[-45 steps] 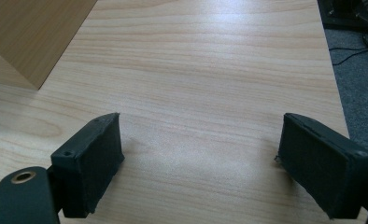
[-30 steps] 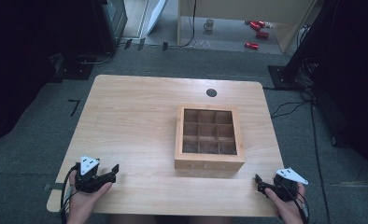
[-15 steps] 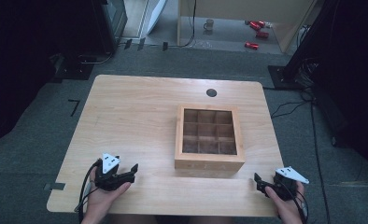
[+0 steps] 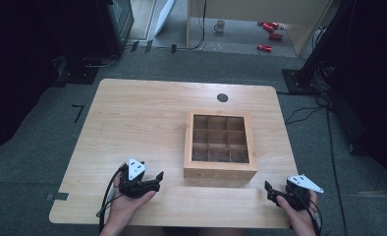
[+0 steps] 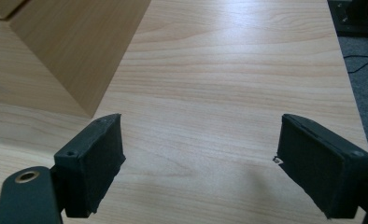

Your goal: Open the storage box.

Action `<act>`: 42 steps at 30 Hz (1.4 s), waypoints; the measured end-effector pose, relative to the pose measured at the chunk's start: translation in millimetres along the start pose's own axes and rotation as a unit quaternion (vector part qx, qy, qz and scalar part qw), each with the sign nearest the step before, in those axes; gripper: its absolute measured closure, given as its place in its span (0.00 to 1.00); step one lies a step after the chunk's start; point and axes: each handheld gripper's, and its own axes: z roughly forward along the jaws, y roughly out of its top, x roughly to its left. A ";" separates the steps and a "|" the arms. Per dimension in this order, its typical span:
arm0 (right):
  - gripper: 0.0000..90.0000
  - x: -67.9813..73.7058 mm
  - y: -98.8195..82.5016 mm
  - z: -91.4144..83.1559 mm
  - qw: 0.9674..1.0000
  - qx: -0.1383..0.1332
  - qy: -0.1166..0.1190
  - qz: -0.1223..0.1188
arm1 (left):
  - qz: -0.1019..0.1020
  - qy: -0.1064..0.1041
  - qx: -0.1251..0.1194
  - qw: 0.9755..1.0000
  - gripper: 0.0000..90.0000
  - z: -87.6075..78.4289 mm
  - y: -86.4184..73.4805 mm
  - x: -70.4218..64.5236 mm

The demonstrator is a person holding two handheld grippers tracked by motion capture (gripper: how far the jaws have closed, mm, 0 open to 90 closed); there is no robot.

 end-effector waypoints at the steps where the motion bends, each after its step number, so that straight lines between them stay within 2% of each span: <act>1: 0.16 0.6 0.3 0.0 1.000 -0.001 0.001 -0.001 | 0.002 -0.002 0.000 1.000 0.25 1.5 1.1 -2.7; 19: 0.16 11.7 4.5 -1.6 1.000 -0.008 0.023 -0.003 | 0.024 -0.053 0.000 0.998 0.30 26.0 17.4 -50.0; 24: 0.17 13.7 5.1 -1.8 1.000 -0.009 0.027 -0.005 | 0.032 -0.066 0.000 0.997 0.40 29.2 18.3 -56.4; 27: 0.17 14.6 5.2 -1.8 1.000 -0.008 0.028 -0.004 | 0.028 -0.074 -0.002 0.997 0.43 31.5 19.4 -59.7; 34: 0.17 16.6 5.5 -1.5 0.999 -0.009 0.032 -0.006 | 0.016 -0.098 -0.005 0.995 0.60 33.4 22.9 -61.4; 36: 0.17 16.9 5.4 -1.4 0.999 -0.009 0.033 -0.007 | 0.019 -0.101 -0.004 0.995 0.63 34.1 24.3 -61.7; 42: 0.17 17.4 5.9 -1.9 0.999 -0.011 0.036 -0.005 | 0.016 -0.110 0.004 0.994 0.66 33.2 25.7 -58.4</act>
